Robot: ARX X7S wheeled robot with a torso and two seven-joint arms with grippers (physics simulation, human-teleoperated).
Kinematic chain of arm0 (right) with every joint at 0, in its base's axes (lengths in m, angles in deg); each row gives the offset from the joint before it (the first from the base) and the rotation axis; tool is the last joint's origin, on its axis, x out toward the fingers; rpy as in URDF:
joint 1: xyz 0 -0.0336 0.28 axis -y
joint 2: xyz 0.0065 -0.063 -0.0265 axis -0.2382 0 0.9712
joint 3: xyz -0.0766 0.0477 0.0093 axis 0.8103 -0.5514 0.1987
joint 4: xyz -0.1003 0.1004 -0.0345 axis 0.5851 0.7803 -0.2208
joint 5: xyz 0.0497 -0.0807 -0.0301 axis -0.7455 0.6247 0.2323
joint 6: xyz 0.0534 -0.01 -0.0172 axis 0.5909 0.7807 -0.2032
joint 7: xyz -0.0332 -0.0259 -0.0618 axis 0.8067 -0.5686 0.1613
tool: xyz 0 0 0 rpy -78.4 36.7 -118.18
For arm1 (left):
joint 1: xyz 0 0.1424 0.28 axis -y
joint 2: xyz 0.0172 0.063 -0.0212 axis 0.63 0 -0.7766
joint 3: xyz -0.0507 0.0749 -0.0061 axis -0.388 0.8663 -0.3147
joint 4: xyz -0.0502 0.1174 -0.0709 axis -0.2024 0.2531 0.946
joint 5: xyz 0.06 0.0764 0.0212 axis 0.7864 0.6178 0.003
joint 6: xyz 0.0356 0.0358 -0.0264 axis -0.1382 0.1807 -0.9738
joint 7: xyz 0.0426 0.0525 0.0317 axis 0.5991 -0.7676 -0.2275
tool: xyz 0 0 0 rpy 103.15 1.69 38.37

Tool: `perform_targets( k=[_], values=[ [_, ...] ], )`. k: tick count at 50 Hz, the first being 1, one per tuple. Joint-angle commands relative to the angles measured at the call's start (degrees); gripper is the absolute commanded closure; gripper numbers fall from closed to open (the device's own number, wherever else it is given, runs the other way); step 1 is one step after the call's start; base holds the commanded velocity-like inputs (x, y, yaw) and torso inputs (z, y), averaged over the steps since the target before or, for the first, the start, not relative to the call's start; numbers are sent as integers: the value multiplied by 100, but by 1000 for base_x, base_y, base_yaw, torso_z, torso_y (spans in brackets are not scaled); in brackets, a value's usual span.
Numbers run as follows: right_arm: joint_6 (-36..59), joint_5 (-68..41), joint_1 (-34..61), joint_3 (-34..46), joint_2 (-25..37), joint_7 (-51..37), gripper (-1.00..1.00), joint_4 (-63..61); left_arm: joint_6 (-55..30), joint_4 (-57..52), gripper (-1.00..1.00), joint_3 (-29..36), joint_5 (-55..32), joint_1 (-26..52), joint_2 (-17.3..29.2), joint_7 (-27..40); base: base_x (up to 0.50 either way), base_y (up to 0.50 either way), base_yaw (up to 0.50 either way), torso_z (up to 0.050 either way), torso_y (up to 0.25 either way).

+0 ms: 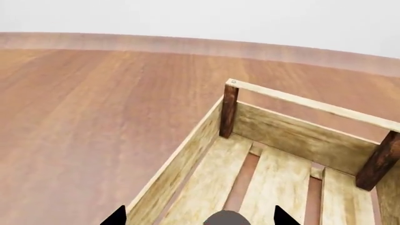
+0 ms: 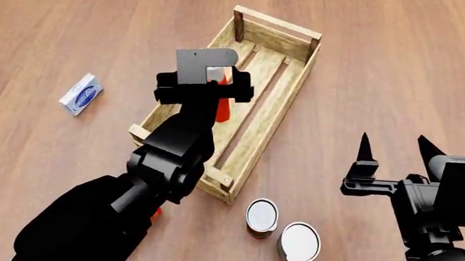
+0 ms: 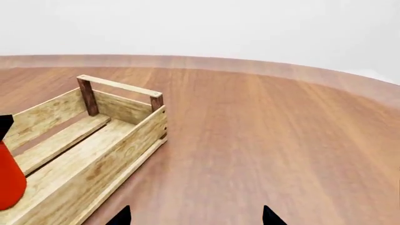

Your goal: Pick up the ketchup, and put it in the wooden tray.

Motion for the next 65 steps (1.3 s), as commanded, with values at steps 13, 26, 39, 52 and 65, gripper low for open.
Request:
perform_targets(
  k=[13, 26, 39, 52, 65],
  values=[
    [-106, -1, -7, 28, 20, 48, -100, 25, -71, 26, -100, 1, 7, 28, -1, -85, 0, 0, 0, -26, 250],
    [-200, 2, -16, 34, 15, 78, -100, 49, -82, 66, -100, -5, 6, 50, -1, -127, 0, 0, 0, -27, 250],
    [-315, 65, -23, 78, 40, 138, -100, 73, 252, 221, -100, -24, -85, 159, -1, -193, 0, 0, 0, -27, 250],
    [-500, 287, -73, 236, -137, -59, -100, -212, 1142, -2990, -100, 145, 236, -397, 2093, 1251, 0, 0, 0, -27, 250],
    [-254, 390, -85, 449, -78, -145, -100, -297, 1880, -5726, -100, 398, 1176, -1162, 3942, 2987, 0, 0, 0, -15, 133]
  ],
)
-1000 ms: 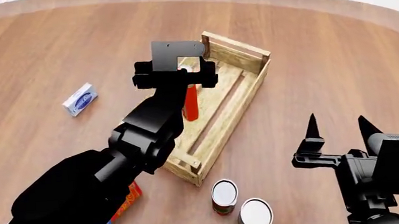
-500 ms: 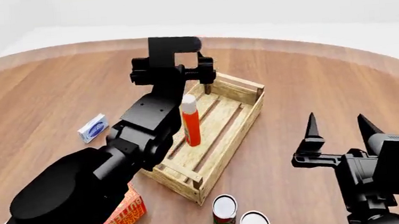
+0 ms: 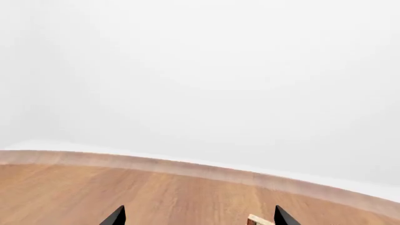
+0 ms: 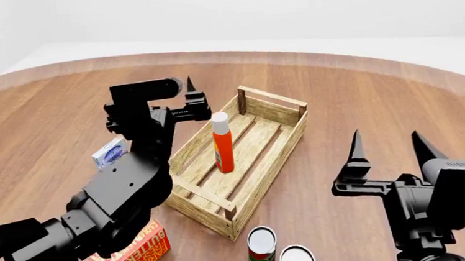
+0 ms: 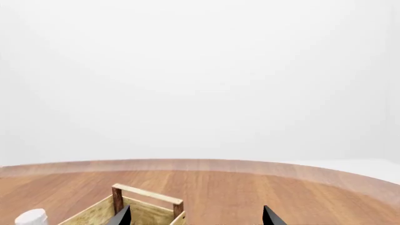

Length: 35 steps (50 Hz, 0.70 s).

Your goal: Pick up the ketchup, and put it in the wooden tray.

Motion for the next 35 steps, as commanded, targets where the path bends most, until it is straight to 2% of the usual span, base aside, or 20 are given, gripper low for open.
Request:
perform_targets(
  k=[1, 7, 14, 20, 35],
  values=[
    [95, 110, -27, 162, 8, -82, -100, -124, 600, -2272, -100, 195, 667, -608, 1542, 1378, 0, 0, 0, 0, 0],
    [53, 225, -218, 226, 29, -147, -100, -288, 870, -3124, -100, 377, 1194, -1085, 2186, 1897, 0, 0, 0, 0, 0],
    [-119, 451, -706, 235, 66, -286, -100, -565, 1161, -3757, -100, 525, 1574, -1581, 2634, 2225, 0, 0, 0, 0, 0],
    [-286, 626, -1056, 252, 74, -373, -100, -718, 1347, -3932, -100, 563, 1660, -1859, 2780, 2343, 0, 0, 0, 0, 0],
    [-401, 890, -1241, 431, 66, -453, -100, -802, 1704, -3711, -100, 447, 1768, -2229, 2930, 2503, 0, 0, 0, 0, 0]
  ],
)
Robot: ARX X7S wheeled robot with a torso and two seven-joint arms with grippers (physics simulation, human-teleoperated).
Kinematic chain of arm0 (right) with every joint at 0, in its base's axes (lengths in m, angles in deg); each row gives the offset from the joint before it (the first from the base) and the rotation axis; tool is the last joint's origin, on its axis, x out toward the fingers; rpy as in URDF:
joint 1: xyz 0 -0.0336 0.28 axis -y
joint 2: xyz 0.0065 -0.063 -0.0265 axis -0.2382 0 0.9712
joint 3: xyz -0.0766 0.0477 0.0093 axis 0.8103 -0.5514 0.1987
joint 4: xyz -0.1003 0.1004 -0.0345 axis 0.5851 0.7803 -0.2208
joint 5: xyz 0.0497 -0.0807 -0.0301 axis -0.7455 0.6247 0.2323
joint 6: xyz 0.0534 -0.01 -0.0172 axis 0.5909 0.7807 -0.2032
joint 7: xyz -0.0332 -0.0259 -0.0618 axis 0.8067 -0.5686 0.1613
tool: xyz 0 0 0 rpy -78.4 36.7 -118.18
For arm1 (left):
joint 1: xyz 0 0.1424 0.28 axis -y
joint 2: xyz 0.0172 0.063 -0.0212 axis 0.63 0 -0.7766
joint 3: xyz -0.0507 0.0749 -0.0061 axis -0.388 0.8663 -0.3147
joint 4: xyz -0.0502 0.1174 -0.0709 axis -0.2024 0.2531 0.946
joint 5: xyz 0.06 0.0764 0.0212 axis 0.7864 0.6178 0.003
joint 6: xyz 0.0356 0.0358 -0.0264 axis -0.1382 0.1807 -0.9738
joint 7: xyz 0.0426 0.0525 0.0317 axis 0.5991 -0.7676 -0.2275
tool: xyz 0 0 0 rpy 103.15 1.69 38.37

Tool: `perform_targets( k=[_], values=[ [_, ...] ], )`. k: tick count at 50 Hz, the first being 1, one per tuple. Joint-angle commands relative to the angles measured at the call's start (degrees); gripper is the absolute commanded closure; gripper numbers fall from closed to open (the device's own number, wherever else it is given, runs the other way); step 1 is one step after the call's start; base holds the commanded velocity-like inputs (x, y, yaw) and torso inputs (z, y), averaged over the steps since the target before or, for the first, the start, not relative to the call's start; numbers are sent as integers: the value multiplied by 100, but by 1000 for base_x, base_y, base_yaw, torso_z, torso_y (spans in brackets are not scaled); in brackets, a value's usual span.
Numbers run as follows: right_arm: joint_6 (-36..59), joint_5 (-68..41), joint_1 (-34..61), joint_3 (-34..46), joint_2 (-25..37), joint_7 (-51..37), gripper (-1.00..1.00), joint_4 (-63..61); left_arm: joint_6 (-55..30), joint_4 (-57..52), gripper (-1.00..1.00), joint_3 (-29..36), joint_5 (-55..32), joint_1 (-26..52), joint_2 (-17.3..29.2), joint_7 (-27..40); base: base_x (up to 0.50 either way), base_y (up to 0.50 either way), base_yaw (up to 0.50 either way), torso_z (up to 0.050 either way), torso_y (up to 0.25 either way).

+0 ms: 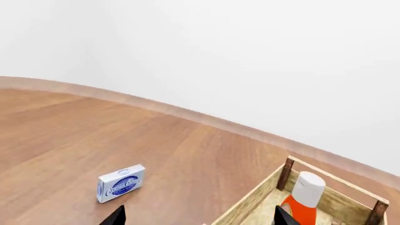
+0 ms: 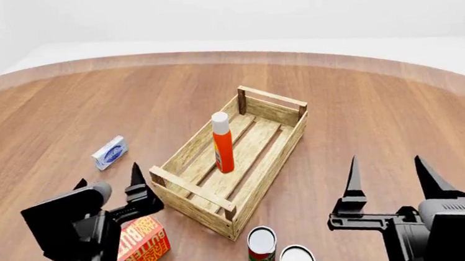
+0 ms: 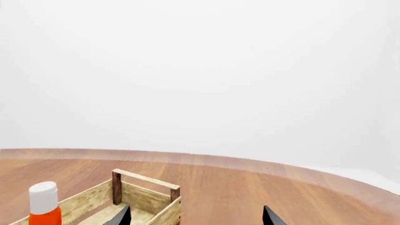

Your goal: Pick up the ketchup, and put it in the wooden tray.

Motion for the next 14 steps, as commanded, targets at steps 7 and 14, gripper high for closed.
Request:
perform_targets(
  k=[7, 14],
  values=[
    [-253, 207, -241, 134, -70, -71, -100, 38, 349, 34, -100, -81, 103, -377, 220, 128, 0, 0, 0, 0, 0],
    [-312, 209, -241, 148, -82, -58, -100, 130, 357, 150, -100, -124, 117, -429, 176, 143, 0, 0, 0, 0, 0]
  ],
)
